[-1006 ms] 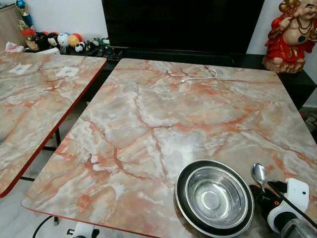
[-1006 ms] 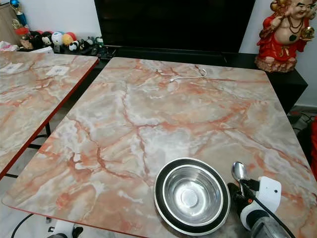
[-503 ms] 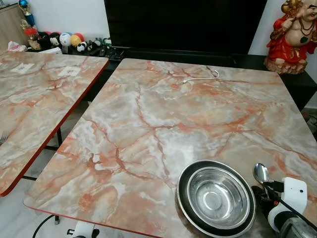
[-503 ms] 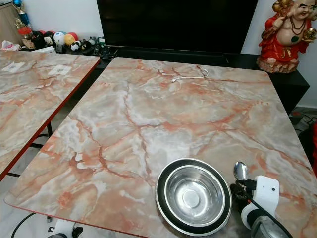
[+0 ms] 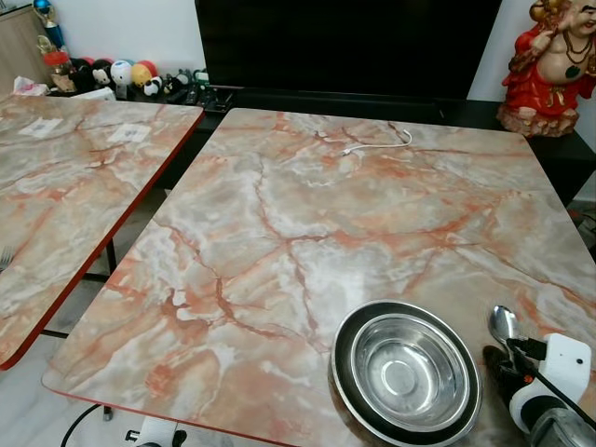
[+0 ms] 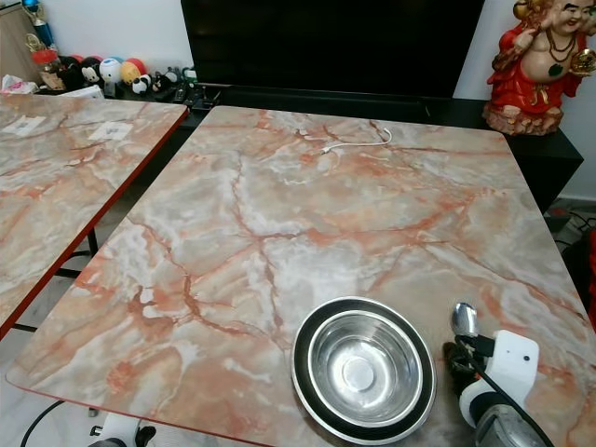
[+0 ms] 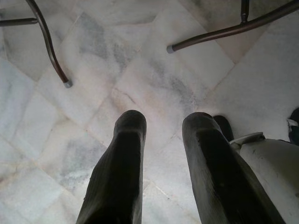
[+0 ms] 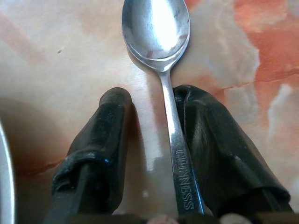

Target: Setting the table

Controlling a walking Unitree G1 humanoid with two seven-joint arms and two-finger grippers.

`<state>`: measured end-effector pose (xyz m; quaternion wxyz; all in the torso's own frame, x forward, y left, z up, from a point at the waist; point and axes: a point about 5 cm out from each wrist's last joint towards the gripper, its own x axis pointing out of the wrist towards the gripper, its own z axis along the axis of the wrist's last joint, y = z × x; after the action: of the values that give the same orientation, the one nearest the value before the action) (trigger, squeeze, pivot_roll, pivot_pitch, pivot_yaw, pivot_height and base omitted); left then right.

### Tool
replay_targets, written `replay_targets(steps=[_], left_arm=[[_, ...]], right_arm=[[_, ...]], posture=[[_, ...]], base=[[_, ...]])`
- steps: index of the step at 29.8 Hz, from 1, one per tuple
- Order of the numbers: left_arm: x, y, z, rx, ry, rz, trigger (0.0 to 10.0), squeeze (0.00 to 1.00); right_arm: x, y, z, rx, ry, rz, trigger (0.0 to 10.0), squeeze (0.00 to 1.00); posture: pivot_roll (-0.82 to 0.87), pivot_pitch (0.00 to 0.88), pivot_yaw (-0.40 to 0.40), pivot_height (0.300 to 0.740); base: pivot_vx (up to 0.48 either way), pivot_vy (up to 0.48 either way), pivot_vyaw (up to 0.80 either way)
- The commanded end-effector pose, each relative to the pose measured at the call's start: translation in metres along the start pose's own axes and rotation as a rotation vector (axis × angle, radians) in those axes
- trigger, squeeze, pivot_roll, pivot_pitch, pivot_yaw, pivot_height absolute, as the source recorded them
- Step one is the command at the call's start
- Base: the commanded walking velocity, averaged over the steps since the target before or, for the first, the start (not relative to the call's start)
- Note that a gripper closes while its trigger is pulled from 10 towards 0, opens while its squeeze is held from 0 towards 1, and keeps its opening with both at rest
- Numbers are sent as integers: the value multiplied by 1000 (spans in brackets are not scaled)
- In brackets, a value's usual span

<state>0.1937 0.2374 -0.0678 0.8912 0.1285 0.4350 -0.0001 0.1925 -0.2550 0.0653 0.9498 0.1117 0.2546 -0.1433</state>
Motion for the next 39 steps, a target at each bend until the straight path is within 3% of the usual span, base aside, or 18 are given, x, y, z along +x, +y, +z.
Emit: replay_targets(steps=[1,11,20,21,32,39], left_arm=[[0,1,-3,9,19,-3,10000,0],[0,1,-2,10,18,-4,10000,0],[0,1,-2,11,16,-4,10000,0],[0,1,-2,11,16,-5,10000,0],[0,1,-2,8,18,-7,10000,0],[0,0,-3,8,19,-8,10000,0]], right_arm=[[1,-5,-1,-21,7,-22,10000,0],[-1,2,-8,-69,60,37,10000,0],[1,-3,-11,-215,95,-9,10000,0],[1,-3,-9,-269,83,-15,10000,0],[1,-7,-2,-428,21,-92,10000,0],[1,-6,5,-373,-41,-103,10000,0]], posture=[[-18,27,1,740],[-20,28,2,740],[-19,29,2,740],[-19,29,2,740],[-19,30,2,740],[-19,30,2,740]], base=[[0,0,0],[0,0,0],[0,0,0],[0,0,0],[0,0,0],[0,0,0]])
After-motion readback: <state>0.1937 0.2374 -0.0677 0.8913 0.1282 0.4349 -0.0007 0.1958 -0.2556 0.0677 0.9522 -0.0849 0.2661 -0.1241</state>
